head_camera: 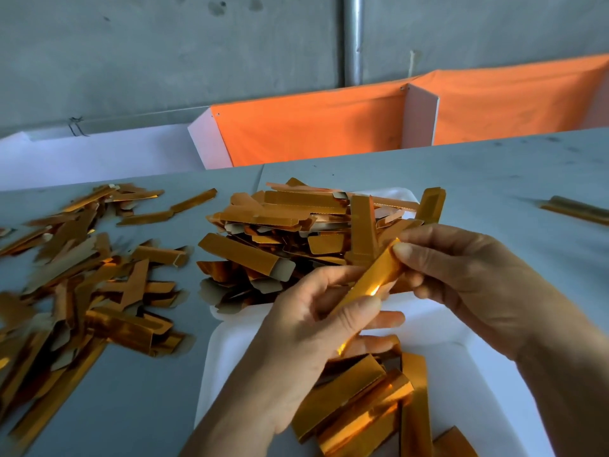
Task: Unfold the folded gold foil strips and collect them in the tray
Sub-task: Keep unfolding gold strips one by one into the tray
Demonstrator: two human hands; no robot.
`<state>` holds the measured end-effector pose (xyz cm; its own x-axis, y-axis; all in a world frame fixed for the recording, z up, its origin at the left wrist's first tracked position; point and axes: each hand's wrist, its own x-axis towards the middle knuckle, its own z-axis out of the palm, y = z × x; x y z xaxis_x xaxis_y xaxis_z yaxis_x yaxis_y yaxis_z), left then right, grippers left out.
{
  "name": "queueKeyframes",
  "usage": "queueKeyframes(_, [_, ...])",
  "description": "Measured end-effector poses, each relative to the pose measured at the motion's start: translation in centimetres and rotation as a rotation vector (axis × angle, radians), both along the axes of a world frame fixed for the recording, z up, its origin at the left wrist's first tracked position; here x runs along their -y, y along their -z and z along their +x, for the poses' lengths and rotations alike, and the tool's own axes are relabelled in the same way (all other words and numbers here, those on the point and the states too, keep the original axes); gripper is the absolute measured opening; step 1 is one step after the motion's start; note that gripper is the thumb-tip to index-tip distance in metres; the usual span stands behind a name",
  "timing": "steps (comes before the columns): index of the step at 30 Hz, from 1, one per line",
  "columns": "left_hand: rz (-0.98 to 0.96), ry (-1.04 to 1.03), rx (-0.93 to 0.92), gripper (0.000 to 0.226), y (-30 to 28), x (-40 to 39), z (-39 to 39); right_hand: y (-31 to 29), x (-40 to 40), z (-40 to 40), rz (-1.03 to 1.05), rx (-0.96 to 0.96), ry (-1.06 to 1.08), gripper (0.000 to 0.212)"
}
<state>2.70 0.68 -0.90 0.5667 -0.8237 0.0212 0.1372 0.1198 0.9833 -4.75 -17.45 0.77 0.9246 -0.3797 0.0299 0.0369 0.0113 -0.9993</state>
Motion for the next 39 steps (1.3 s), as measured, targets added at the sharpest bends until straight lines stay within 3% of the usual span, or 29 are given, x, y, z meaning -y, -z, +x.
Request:
queueKeyframes(4, [-0.010, -0.082, 0.078, 0.026, 0.5, 0.2, 0.1, -0.1, -0.6, 0.2, -0.039, -0.010, 0.131, 0.024])
queueKeyframes(7, [-0.007, -0.130, 0.103, 0.025, 0.5, 0.1, 0.2, -0.3, -1.4, 0.4, -0.114, -0.029, 0.165, 0.016])
queueKeyframes(15, [-0.002, -0.220, 0.136, 0.019, 0.7, 0.3, 0.2, -0.3, -2.0, 0.5, -0.111, -0.101, 0.175, 0.019])
queueKeyframes(20, [0.047, -0.184, 0.154, 0.017, 0.5, 0.2, 0.1, -0.2, -2.6, 0.7, -0.442, -0.144, 0.211, 0.031])
queueKeyframes(24, [0.060, -0.100, 0.140, 0.024, 0.4, 0.5, -0.3, -0.3, -3.0, 0.7, -0.546, -0.103, 0.203, 0.049])
queueKeyframes(31, [0.018, -0.140, 0.189, 0.021, 0.3, 0.6, -0.2, 0.2, -3.4, 1.0, -0.275, -0.086, 0.170, 0.030])
queueKeyframes(39, [0.064, -0.220, 0.270, 0.028, 0.2, 0.7, -0.5, 0.2, -3.9, 1.2, -0.235, -0.068, 0.145, 0.029])
